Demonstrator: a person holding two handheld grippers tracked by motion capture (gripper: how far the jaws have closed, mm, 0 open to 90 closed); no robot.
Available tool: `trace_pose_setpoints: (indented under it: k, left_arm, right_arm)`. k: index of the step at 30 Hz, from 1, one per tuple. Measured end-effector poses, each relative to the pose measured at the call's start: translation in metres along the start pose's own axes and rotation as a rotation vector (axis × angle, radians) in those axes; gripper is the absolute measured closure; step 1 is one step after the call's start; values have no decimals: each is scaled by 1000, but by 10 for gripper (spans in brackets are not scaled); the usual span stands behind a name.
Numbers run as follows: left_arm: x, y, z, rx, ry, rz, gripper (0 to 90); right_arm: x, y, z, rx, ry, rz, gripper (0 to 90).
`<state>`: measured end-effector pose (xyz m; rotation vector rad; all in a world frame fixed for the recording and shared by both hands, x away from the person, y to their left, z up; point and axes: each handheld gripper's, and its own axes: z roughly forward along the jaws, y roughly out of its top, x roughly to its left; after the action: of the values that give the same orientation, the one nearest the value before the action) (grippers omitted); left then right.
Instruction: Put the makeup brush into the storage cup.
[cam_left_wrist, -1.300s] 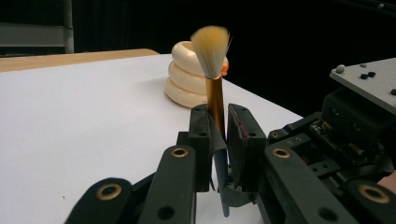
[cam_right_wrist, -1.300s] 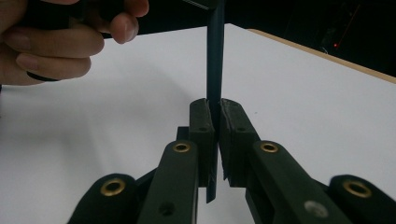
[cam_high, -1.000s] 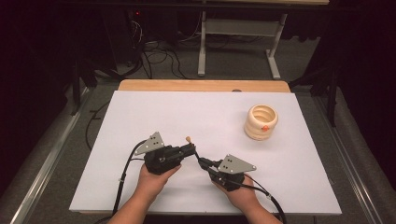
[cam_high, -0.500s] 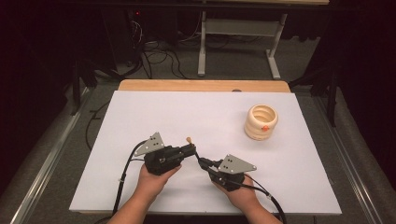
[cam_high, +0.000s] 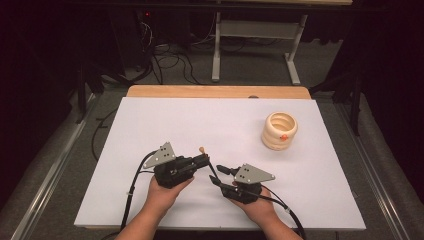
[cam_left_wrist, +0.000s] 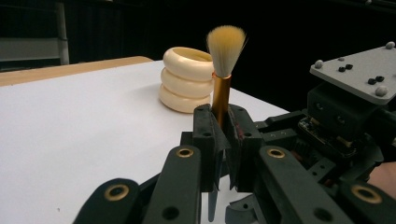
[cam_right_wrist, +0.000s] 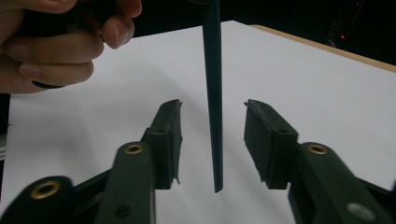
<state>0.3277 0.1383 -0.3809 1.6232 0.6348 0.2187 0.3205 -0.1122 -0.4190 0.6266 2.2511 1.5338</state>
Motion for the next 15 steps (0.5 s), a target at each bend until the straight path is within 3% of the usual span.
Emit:
trace_pose_setpoints:
  k: [8,15]
  left_arm:
    - [-4,0,2,13,2,24,835]
    - [-7,-1,5,26,2,41,835]
  right_arm:
    - [1,5,-1,-24,-8,5,409]
    - [3,7,-2,-39,-20,22,364]
